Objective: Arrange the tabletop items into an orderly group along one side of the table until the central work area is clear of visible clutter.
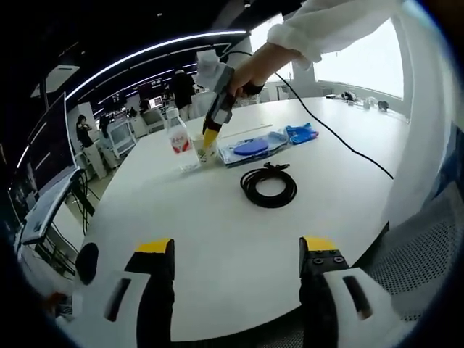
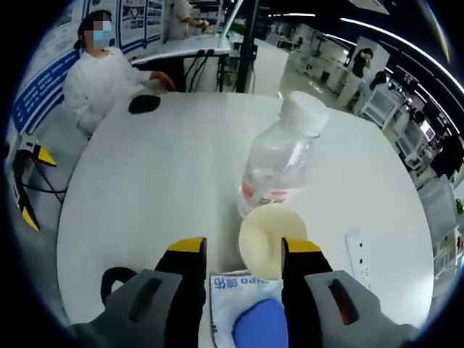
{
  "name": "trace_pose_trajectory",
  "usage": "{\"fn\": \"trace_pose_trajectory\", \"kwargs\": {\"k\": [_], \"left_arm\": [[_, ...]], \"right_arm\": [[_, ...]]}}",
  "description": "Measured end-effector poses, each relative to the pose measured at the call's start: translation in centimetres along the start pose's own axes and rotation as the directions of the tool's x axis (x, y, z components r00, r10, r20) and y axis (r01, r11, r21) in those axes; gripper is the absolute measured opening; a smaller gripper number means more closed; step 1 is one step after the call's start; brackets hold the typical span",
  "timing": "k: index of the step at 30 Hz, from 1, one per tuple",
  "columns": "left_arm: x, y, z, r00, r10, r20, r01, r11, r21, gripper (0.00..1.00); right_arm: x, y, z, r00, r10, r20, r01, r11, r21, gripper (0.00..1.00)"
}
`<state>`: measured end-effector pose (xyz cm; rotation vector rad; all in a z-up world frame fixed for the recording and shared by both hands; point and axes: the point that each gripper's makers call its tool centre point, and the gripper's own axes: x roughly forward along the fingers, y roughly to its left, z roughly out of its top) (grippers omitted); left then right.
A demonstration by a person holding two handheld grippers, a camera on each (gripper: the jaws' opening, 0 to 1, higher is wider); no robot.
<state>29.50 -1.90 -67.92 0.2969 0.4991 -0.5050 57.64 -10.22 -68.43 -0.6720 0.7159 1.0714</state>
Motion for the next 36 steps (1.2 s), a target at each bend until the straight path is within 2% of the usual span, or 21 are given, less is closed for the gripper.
{"fn": "trace_pose_trajectory", "kwargs": {"k": [5,13,23,30,36], "left_arm": [[0.0,-0.1,0.1,1.0,-0.002,0.002,0.002,1.0,0.003,0.72],[0.0,0.0,0.1,1.0,0.004,-0.002,-0.004,1.0,0.009,0.72],[0.0,0.0,0.1,1.0,0.005,-0.001,-0.005,1.0,0.015,0.73],[0.0,-0.1,0.1,1.0,0.003,-0.004,-0.003,1.0,0.015,0.73],[0.2,-0.2,0.0,1.0,-0.003,-0.011,0.004,1.0,0.026,0.73]], "right_arm": [[-0.9,0.2,-0.4,1.0,-0.012,0.007,0.012,1.0,0.012,0.47],[-2.6,0.8,-0.7,0.999,-0.032,0.027,0.03,0.997,0.066,0.54],[-4.7,1.3,-1.8,0.997,-0.069,0.047,0.064,0.992,0.113,0.59],[-6.3,1.6,-2.6,0.994,-0.086,0.072,0.074,0.985,0.154,0.58],[-7.2,1.7,-3.7,0.993,-0.093,0.067,0.081,0.984,0.159,0.57]]}}
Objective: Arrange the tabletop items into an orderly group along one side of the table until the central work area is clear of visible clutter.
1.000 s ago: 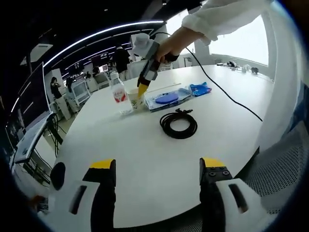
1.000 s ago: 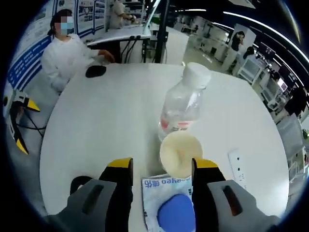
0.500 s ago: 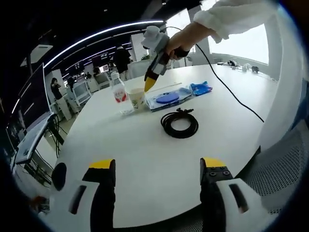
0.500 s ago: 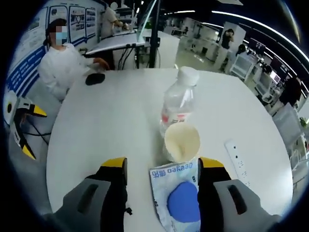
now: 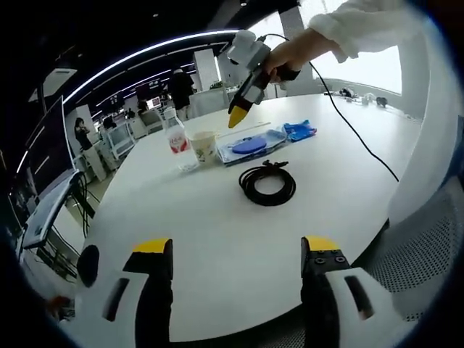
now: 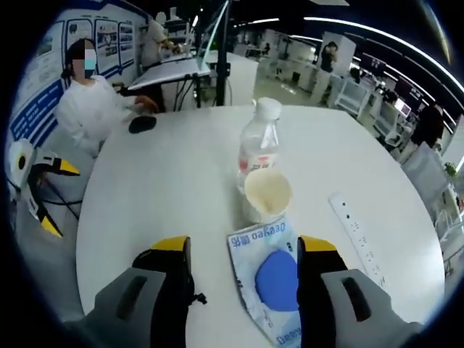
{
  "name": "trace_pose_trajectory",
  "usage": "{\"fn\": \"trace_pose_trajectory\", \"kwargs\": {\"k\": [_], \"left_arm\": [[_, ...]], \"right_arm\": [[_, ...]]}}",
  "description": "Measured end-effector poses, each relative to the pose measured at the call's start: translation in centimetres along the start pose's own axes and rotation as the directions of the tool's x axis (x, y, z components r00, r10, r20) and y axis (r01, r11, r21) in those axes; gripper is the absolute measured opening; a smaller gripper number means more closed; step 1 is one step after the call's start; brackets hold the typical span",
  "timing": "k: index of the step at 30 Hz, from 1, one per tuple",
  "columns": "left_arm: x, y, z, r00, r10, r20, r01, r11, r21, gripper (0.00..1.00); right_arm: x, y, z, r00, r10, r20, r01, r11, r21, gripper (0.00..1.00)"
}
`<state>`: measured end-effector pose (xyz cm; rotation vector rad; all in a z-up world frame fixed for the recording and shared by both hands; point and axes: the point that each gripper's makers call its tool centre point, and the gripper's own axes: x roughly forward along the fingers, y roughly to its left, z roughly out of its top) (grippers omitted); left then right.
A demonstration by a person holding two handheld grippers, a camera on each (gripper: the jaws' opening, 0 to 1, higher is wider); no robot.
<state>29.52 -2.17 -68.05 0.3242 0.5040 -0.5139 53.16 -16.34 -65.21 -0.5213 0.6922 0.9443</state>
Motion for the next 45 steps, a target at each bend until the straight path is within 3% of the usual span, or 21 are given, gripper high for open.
{"fn": "trace_pose_trajectory", "kwargs": {"k": [16,20,30,38,45], "left_arm": [[0.1,0.1,0.1,1.0,0.0,0.003,0.0,1.0,-0.012,0.74],[0.0,0.0,0.5,1.0,-0.01,0.028,0.011,0.999,-0.036,0.76],[0.1,-0.3,0.3,1.0,-0.024,0.02,0.024,0.999,-0.042,0.77],[0.0,-0.7,0.4,0.999,-0.036,0.007,0.036,0.999,-0.024,0.76],[-0.1,-0.8,0.4,0.999,-0.038,-0.001,0.038,0.999,-0.02,0.75]], "right_arm": [[-1.3,0.8,-1.0,0.999,-0.004,0.033,0.002,0.998,0.061,0.57],[-1.7,1.7,-1.9,0.999,0.002,0.046,-0.006,0.996,0.093,0.57],[-2.5,4.7,-4.8,0.997,0.031,0.068,-0.041,0.985,0.166,0.57],[-2.5,5.7,-6.3,0.997,0.035,0.071,-0.05,0.973,0.224,0.57],[-2.1,6.0,-6.6,0.997,0.04,0.069,-0.056,0.967,0.249,0.56]]}}
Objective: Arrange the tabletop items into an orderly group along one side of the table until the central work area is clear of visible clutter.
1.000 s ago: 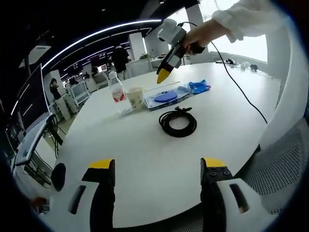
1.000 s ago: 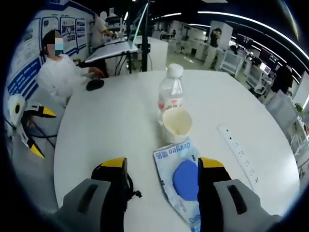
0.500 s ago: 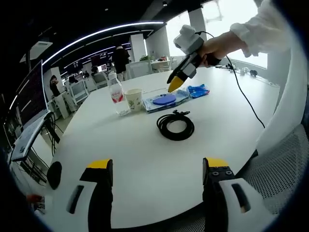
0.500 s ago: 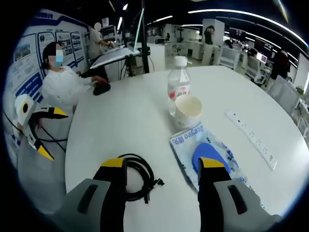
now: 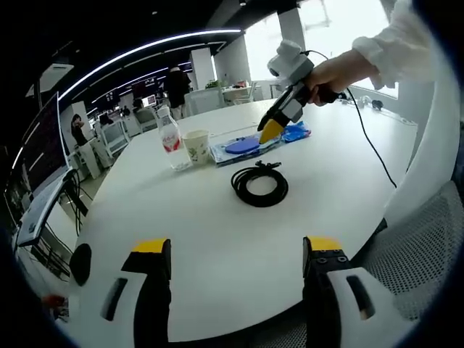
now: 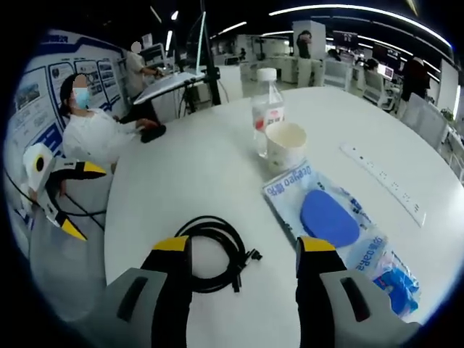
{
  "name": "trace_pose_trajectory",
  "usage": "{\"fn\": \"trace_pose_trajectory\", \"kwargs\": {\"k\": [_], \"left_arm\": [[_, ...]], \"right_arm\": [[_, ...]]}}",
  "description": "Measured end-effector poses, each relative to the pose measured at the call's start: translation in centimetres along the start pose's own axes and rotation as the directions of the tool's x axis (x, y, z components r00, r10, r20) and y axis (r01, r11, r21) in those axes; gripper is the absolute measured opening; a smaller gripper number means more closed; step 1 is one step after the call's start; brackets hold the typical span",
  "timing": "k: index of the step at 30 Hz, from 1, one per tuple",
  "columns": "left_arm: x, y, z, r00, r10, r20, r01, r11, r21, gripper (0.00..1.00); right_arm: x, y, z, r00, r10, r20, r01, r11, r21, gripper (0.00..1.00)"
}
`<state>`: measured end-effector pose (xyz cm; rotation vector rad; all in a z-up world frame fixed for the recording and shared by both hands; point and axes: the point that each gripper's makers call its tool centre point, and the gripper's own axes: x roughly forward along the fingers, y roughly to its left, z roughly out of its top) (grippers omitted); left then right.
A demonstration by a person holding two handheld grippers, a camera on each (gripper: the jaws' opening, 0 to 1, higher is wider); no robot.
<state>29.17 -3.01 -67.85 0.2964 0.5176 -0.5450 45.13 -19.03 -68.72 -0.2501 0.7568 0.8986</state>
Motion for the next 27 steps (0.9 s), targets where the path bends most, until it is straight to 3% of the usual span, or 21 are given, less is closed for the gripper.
{"fn": "trace_pose_trajectory", "kwargs": {"k": [20,27], "left_arm": [[0.4,0.1,-0.4,1.0,-0.006,-0.004,0.006,1.0,-0.002,0.74],[0.4,-0.1,-0.6,1.0,-0.011,-0.013,0.011,1.0,0.001,0.73]], "right_arm": [[2.6,0.7,-3.7,0.997,-0.004,-0.071,0.012,0.994,0.109,0.46],[3.8,1.1,-4.4,0.998,-0.013,-0.066,0.024,0.987,0.161,0.41]]}}
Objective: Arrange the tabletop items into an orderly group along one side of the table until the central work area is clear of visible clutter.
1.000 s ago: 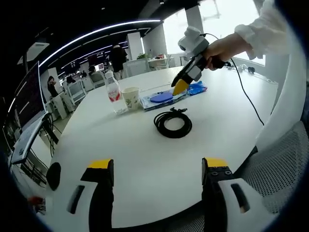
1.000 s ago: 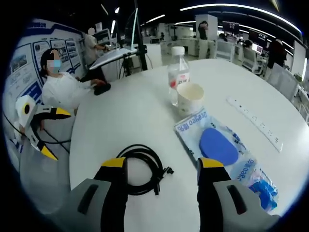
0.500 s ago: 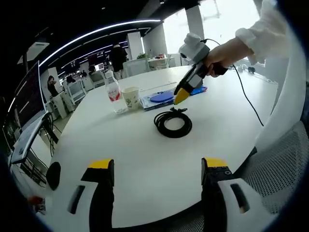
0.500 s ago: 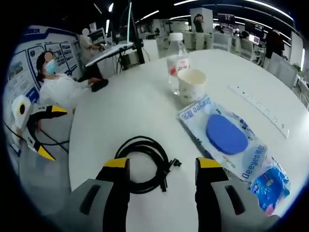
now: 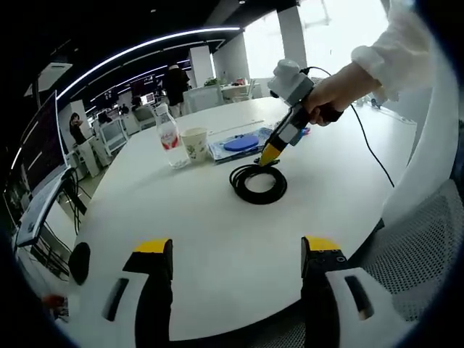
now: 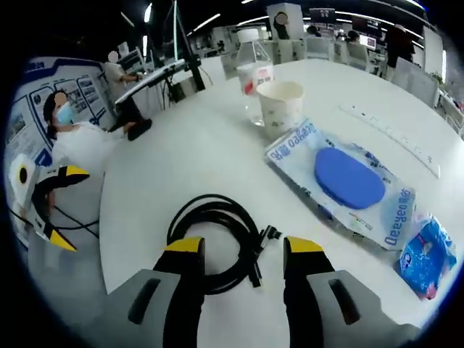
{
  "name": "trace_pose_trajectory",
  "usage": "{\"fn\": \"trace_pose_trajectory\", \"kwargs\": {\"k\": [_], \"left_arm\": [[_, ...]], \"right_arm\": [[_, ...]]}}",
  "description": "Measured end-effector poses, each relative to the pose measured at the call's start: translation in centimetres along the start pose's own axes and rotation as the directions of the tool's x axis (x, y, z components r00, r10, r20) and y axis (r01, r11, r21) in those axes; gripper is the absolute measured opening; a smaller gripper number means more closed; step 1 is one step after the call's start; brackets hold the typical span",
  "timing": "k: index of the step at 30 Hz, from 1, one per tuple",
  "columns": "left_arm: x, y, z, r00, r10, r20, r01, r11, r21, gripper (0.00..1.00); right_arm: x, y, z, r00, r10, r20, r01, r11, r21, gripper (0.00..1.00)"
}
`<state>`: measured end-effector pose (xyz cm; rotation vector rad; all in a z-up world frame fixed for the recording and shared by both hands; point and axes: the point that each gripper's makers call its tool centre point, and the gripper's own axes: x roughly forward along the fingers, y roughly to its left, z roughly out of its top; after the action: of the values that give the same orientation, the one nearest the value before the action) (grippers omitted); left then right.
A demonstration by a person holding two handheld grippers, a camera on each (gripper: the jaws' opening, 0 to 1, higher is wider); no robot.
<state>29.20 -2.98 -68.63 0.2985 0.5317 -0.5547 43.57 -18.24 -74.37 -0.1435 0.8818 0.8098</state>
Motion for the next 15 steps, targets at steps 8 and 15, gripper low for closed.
{"fn": "trace_pose_trajectory", "kwargs": {"k": [8,15], "left_arm": [[0.0,0.0,-0.1,1.0,-0.001,-0.003,0.001,1.0,-0.001,0.73],[0.0,-0.1,-0.1,1.0,-0.004,-0.008,0.004,1.0,0.002,0.72]], "right_arm": [[0.8,-0.5,-0.6,0.998,-0.058,-0.017,0.058,0.998,0.021,0.29],[1.2,-1.2,-1.7,0.995,-0.095,-0.028,0.095,0.995,-0.008,0.16]]}}
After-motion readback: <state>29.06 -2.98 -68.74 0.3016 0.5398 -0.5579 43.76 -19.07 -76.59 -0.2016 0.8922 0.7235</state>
